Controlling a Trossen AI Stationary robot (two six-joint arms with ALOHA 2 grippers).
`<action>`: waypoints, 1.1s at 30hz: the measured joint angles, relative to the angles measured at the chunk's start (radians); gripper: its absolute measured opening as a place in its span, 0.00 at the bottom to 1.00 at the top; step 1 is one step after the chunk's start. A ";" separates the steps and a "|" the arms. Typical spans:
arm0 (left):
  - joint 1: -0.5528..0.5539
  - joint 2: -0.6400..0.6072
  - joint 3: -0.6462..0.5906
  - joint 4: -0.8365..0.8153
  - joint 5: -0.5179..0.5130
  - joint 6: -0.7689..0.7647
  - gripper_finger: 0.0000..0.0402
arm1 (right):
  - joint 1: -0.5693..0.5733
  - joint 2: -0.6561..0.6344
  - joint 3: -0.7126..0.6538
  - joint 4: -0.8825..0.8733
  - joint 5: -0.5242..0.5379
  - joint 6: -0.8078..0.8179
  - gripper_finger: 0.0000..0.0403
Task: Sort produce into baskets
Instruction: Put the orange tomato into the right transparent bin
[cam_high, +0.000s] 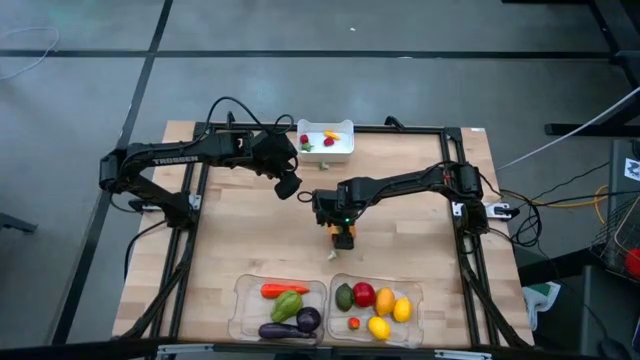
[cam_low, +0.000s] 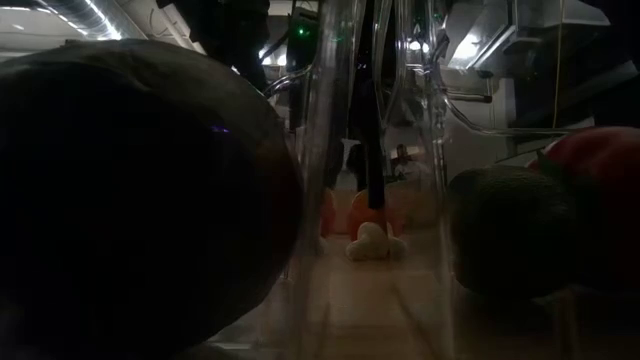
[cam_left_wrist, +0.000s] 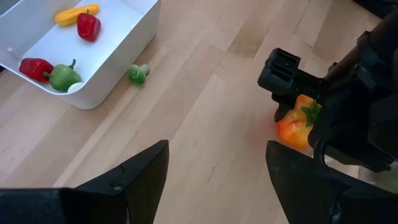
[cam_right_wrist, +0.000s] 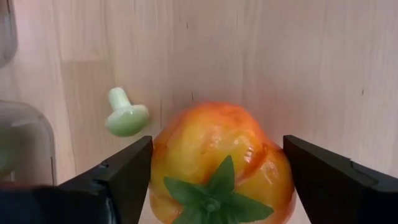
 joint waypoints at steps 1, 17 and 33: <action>0.000 0.000 0.000 0.000 0.000 0.000 0.66 | 0.000 0.000 0.005 -0.011 0.000 0.000 0.81; 0.000 0.000 0.000 0.000 0.000 0.000 0.66 | 0.000 -0.023 0.039 -0.075 0.000 0.000 0.81; 0.000 0.000 0.000 0.000 0.000 0.000 0.66 | 0.055 -0.163 0.039 -0.146 -0.018 0.050 0.81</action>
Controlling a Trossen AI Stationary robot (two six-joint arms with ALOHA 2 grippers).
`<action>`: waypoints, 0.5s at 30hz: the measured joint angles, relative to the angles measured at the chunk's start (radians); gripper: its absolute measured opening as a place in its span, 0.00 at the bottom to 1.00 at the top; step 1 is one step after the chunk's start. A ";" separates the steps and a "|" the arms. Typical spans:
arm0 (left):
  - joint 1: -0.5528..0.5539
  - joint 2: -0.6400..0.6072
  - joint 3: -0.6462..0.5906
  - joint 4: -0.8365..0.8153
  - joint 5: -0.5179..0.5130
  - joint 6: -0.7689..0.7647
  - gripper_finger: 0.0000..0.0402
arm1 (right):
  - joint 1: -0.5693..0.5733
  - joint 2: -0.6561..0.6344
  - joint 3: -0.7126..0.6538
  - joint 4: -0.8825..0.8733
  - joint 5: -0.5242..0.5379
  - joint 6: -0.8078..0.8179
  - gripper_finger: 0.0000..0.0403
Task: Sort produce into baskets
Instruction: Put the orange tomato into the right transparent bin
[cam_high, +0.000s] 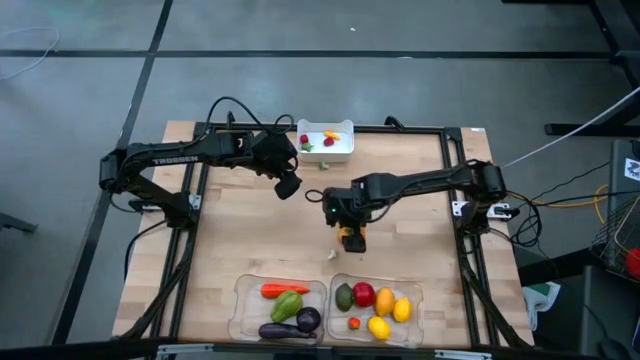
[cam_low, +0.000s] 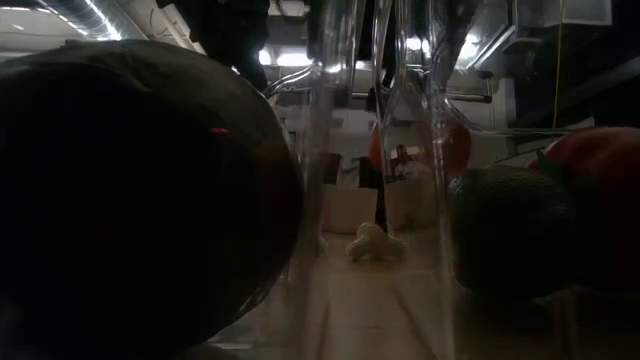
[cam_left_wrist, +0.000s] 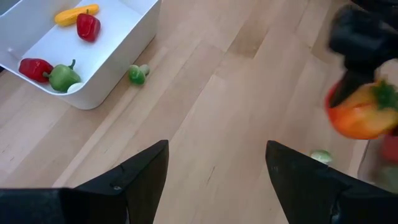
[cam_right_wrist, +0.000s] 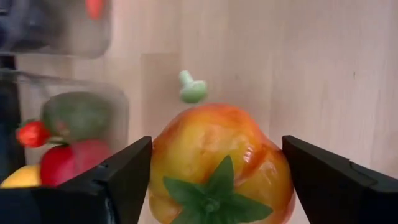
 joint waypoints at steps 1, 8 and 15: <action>0.000 0.000 0.000 0.000 0.000 0.000 0.66 | 0.009 -0.014 0.000 -0.004 0.000 0.005 0.81; 0.000 0.000 0.000 0.000 0.000 0.000 0.66 | 0.102 -0.095 0.000 -0.041 0.002 0.073 0.81; 0.000 0.000 0.000 0.000 0.000 0.000 0.66 | 0.246 -0.115 0.000 -0.083 0.029 0.154 0.81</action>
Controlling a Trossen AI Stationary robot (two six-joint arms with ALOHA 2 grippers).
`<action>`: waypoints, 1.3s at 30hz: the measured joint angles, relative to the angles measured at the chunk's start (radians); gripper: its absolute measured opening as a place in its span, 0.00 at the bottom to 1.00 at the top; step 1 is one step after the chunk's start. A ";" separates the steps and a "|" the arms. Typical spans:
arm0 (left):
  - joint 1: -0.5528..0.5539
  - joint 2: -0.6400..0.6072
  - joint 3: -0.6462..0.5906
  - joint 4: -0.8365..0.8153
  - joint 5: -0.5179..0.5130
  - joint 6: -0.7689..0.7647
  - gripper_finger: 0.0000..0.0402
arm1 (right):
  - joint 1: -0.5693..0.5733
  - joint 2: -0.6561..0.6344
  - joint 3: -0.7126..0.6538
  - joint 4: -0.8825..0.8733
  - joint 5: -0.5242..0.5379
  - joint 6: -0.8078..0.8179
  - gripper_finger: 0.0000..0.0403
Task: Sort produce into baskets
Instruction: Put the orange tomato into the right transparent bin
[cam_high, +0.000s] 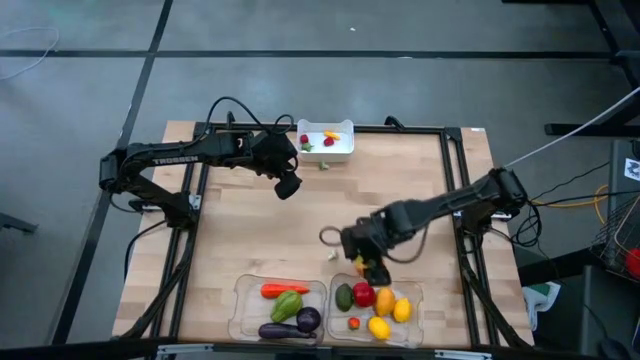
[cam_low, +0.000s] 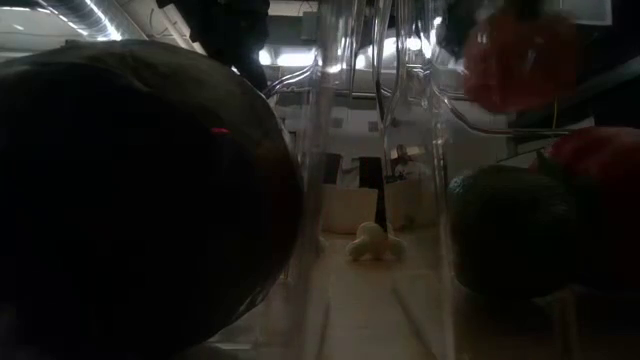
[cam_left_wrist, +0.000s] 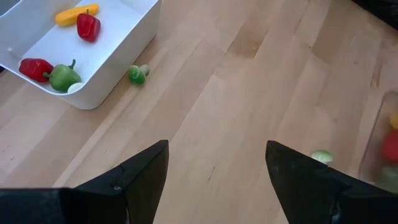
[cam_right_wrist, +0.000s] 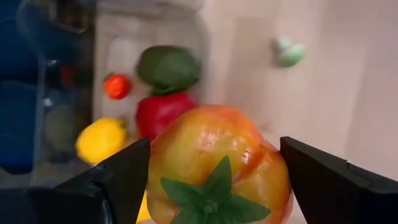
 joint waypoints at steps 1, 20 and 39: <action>0.000 0.000 0.000 0.000 0.000 0.000 0.66 | 0.021 0.000 0.000 0.001 0.000 0.015 0.81; 0.000 0.000 0.000 0.000 0.000 0.000 0.66 | 0.234 -0.001 -0.004 0.071 -0.037 0.157 0.81; 0.000 0.000 0.000 0.000 0.000 0.000 0.66 | 0.167 -0.001 -0.119 0.248 -0.245 0.128 0.92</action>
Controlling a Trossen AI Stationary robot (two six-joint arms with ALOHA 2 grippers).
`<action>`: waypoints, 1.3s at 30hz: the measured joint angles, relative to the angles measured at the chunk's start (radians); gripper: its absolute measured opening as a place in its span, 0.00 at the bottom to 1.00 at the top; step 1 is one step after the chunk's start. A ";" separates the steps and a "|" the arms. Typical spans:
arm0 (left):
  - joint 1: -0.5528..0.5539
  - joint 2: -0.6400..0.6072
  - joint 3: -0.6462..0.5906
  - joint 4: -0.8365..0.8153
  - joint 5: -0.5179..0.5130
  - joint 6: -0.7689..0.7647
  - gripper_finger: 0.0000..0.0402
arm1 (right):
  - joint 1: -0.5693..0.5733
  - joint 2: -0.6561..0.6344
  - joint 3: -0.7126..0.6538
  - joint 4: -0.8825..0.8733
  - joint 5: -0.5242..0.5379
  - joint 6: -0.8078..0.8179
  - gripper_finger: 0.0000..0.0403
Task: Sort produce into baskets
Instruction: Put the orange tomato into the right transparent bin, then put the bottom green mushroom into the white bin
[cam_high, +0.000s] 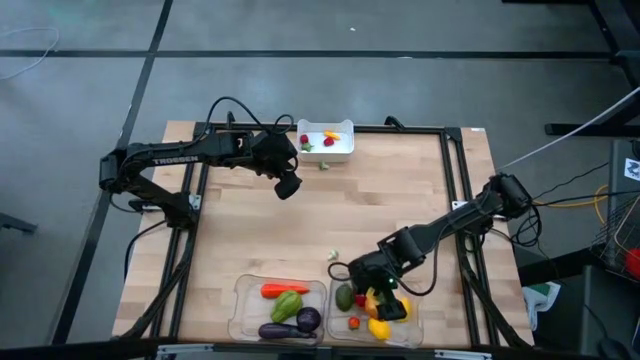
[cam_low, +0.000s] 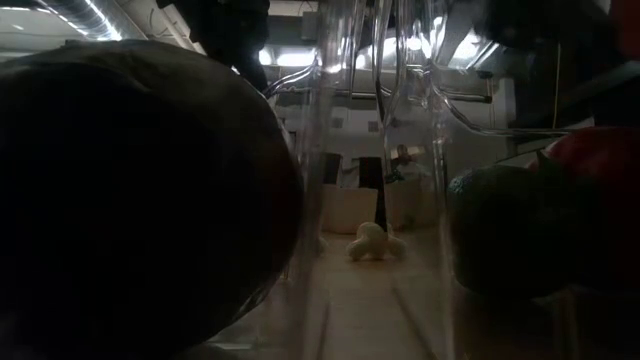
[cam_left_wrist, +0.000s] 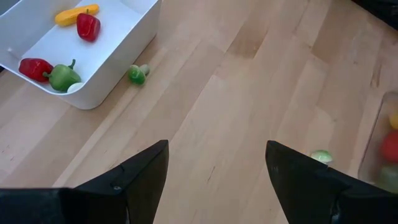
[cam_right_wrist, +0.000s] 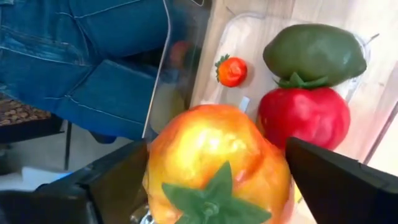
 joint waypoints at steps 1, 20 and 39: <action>0.000 0.000 0.000 0.000 0.000 0.000 0.66 | -0.006 0.000 -0.003 0.000 -0.008 0.000 0.94; 0.000 0.000 0.000 0.000 0.000 0.000 0.66 | -0.144 -0.034 0.044 -0.070 -0.038 -0.045 0.96; 0.000 0.000 0.000 0.000 0.000 0.000 0.66 | -0.503 -0.512 -0.084 -0.053 0.499 -0.266 0.88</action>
